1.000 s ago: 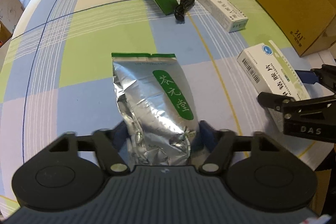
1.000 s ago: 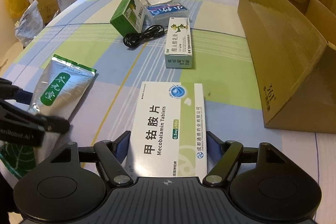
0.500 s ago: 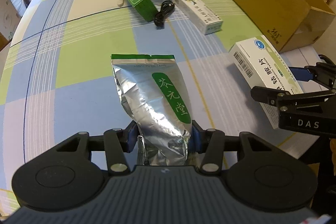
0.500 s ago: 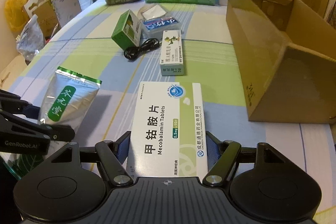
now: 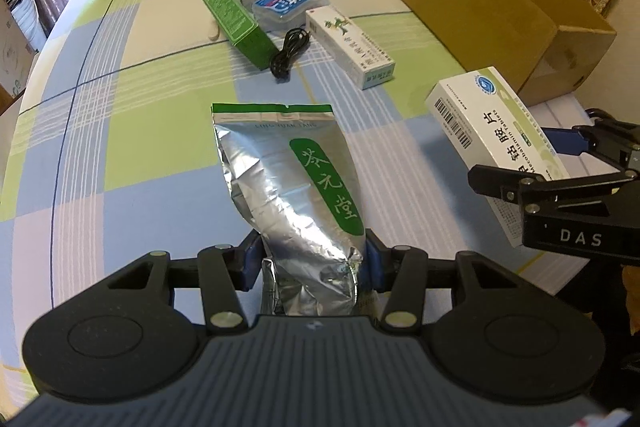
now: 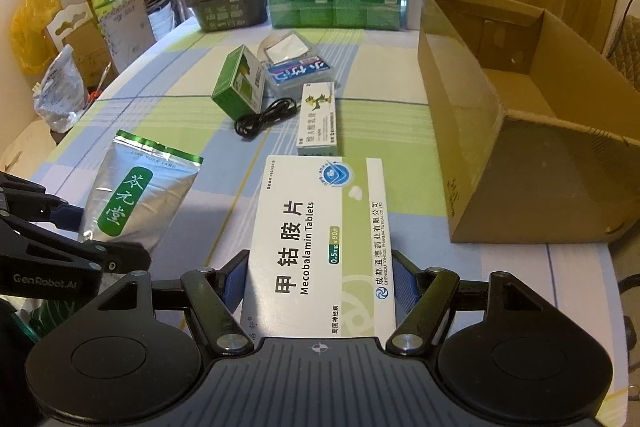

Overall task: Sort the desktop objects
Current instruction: 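Lift the foil bag and the medicine box off the table with both tools, then carry both items into the cardboard box and open both tools, then withdraw both tools from the box back toward the table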

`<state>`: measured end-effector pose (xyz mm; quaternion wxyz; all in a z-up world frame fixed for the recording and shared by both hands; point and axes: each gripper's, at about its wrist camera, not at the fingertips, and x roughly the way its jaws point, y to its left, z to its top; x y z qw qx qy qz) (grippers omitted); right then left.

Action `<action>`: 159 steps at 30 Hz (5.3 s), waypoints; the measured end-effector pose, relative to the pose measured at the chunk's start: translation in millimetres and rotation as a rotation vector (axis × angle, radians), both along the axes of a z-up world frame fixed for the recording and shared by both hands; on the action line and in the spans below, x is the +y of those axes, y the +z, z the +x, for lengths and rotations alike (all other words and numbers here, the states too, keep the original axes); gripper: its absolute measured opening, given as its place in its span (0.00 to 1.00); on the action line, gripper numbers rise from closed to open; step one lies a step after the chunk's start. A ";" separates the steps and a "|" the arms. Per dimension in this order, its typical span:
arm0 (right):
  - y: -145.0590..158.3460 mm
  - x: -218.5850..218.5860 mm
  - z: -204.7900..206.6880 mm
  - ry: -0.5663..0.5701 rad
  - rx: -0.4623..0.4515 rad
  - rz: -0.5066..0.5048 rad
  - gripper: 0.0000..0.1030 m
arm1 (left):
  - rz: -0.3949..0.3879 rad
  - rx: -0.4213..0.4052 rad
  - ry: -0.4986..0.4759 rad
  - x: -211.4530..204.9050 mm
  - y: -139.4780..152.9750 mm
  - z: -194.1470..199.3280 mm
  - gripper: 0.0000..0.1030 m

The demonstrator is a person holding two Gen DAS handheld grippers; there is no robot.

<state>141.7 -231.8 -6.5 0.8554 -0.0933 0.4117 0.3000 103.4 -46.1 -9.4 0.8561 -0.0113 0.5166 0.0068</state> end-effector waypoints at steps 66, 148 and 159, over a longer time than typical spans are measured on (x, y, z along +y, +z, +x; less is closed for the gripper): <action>82.3 -164.6 199.8 -0.211 -0.134 0.030 0.66 | -0.172 -0.139 -0.176 -189.0 90.3 246.3 0.43; 51.1 -64.2 -9.1 -0.049 0.043 0.118 0.98 | -0.035 -0.178 0.231 17.4 48.0 -27.6 0.98; 44.7 -51.1 -9.0 -0.033 0.056 0.109 0.98 | -0.036 -0.165 0.243 22.8 40.4 -28.5 0.98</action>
